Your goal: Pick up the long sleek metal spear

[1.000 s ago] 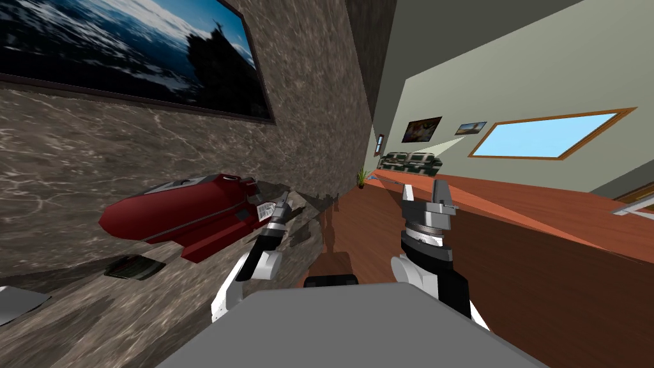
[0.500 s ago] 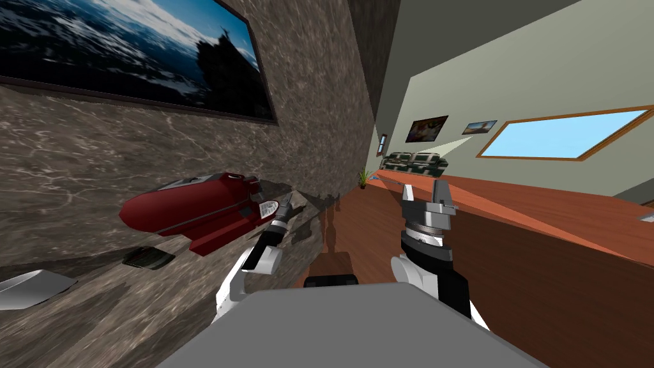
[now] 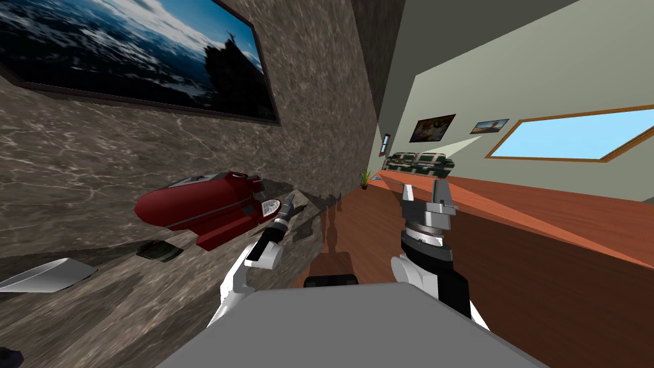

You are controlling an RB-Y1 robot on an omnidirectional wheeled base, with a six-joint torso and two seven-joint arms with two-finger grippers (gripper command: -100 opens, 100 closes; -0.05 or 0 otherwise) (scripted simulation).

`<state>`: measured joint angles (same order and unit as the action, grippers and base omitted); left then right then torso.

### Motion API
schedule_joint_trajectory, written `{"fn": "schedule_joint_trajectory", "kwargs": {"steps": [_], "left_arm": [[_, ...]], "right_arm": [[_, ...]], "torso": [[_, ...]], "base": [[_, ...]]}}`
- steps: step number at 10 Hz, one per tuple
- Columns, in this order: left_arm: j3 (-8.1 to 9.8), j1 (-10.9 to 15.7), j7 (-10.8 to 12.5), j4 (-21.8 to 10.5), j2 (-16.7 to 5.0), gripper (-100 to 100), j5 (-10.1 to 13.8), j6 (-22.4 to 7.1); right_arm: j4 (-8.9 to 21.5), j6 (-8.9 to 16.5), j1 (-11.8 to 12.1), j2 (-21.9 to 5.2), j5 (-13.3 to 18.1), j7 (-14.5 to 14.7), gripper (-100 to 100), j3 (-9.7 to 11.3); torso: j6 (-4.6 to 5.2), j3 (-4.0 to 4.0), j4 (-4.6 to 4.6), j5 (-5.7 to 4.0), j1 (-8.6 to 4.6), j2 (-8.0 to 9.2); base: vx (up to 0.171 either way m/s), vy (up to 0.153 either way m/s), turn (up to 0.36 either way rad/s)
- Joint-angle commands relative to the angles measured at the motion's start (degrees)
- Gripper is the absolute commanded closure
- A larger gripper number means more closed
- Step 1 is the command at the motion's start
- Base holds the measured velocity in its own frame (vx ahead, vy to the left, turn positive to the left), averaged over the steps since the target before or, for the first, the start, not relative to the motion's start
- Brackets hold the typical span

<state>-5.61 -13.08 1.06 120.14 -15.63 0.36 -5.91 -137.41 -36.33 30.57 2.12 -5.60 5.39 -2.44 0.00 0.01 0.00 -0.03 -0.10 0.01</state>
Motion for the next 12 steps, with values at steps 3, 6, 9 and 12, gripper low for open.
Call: {"fn": "schedule_joint_trajectory", "kwargs": {"steps": [3, 6, 9, 12], "left_arm": [[0.15, 1.88, 0.89, -1.75, -0.96, -100, 0.18, -5.31], [0.60, 5.22, 2.49, -4.67, -2.41, -100, 0.59, -10.71], [0.95, 6.96, 3.33, -6.26, -3.09, -100, 0.88, -15.78], [1.38, 8.72, 4.19, -7.92, -3.76, -100, 1.22, -20.19]], "right_arm": [[0.00, 0.00, 0.00, 0.00, 0.00, 0.00, 0, 0.00], [0.00, 0.00, 0.00, 0.00, 0.00, 0.00, 0, 0.00], [0.00, 0.00, 0.00, 0.00, 0.00, 0.00, 0, 0.00], [0.00, 0.00, 0.00, 0.00, 0.00, 0.00, 0, 0.00]], "torso": [[0.01, 0.00, 0.00, 0.00, -0.02, 0.00], [0.00, -0.01, 0.00, 0.00, 0.01, -0.01], [0.01, -0.02, -0.01, 0.00, 0.03, -0.03], [0.00, -0.03, -0.01, 0.00, -0.01, -0.06]], "base": [[-0.011, -0.027, 0.043], [-0.008, -0.030, 0.073], [-0.004, -0.021, 0.033], [0.001, -0.030, 0.054]]}}
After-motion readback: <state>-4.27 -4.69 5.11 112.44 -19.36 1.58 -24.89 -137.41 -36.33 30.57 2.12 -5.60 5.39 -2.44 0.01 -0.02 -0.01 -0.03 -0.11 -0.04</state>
